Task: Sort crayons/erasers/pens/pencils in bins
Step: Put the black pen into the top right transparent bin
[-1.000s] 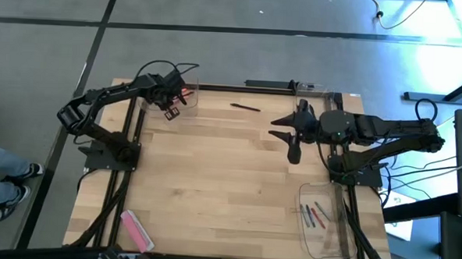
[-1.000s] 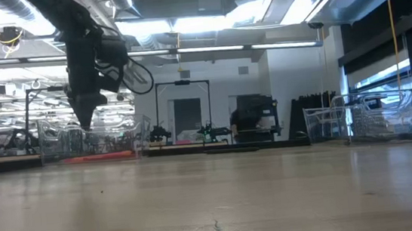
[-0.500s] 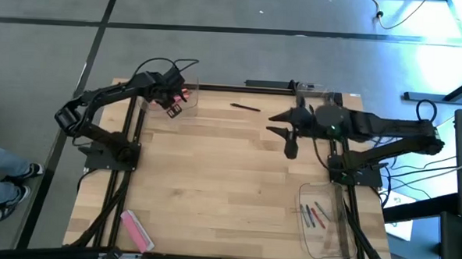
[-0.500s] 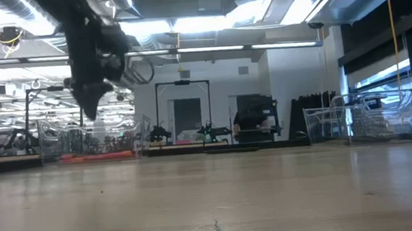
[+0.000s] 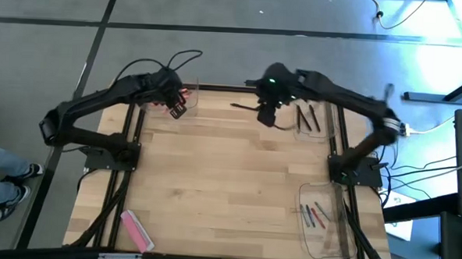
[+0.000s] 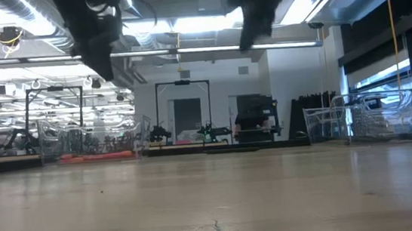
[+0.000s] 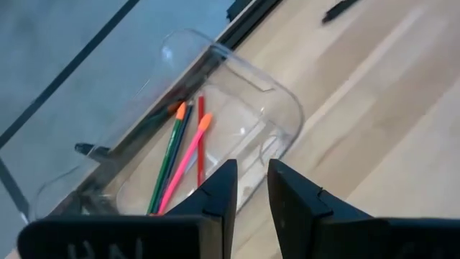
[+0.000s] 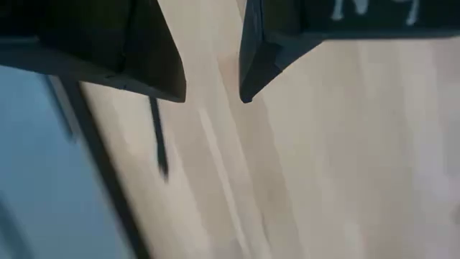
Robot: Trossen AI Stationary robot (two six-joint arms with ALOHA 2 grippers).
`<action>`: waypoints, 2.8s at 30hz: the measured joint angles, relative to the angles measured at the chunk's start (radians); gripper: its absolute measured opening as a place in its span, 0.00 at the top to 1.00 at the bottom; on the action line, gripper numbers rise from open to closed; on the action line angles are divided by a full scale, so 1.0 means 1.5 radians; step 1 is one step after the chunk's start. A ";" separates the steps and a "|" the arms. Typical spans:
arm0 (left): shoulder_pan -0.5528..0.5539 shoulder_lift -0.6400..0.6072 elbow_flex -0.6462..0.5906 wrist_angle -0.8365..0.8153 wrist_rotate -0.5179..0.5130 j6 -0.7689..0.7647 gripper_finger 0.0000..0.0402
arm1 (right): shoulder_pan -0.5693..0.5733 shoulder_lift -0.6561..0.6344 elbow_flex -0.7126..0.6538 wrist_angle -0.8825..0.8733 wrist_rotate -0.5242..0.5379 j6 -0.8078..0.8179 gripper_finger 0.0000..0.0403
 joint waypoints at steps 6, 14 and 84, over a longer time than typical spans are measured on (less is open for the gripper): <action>-0.024 -0.010 0.000 0.001 0.000 0.000 0.82 | -0.058 0.152 0.057 -0.077 -0.003 -0.101 0.67; -0.054 -0.010 0.000 0.003 0.000 0.002 0.82 | -0.104 0.259 0.056 -0.054 -0.003 -0.198 0.67; -0.079 -0.010 -0.001 0.076 0.000 0.007 0.82 | -0.160 0.418 0.130 -0.020 -0.013 -0.303 0.90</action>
